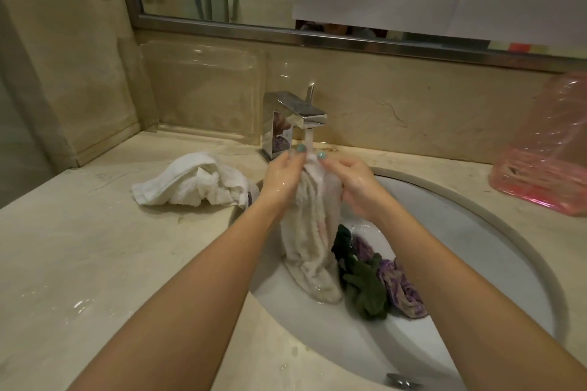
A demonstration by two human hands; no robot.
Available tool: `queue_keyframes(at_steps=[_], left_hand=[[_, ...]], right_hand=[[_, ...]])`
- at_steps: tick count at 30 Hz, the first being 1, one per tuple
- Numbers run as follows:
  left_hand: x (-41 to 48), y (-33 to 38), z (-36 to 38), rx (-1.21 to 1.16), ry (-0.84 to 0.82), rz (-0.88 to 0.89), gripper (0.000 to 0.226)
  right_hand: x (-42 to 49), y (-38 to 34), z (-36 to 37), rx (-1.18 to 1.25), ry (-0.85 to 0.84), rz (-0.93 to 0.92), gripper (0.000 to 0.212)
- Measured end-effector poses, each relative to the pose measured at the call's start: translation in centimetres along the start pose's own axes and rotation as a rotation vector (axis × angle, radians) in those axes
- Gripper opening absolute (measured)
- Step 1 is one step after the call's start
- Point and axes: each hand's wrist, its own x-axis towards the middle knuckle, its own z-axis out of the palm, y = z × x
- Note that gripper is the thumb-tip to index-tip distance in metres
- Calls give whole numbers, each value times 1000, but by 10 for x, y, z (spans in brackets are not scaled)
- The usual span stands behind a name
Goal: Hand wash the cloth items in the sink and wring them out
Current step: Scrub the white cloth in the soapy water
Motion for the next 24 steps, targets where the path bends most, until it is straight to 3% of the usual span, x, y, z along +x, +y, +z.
queue_keyframes(at_steps=[2, 4, 6, 8, 11, 16, 18, 24], left_hand=[[6, -4, -5, 7, 90, 22, 27], [11, -8, -7, 32, 140, 42, 32], [15, -11, -6, 73, 171, 9, 36], [19, -10, -5, 116, 209, -31, 36], [16, -3, 1, 124, 205, -28, 32], [-26, 8, 38, 215, 3, 191, 37], [-30, 13, 46, 226, -10, 250, 43], [8, 5, 6, 108, 155, 5, 35]], right_hand=[[-5, 1, -9, -23, -160, 32, 25], [-7, -2, -12, -4, -168, 22, 26], [-9, -5, -5, -110, -47, -63, 20], [-11, -7, 13, -294, 92, -169, 31], [-9, -10, 41, -406, 158, -254, 40], [5, -6, 16, -301, 459, -43, 41], [0, -4, 12, -301, 540, -59, 39], [-16, -9, 58, -442, 400, -308, 29]])
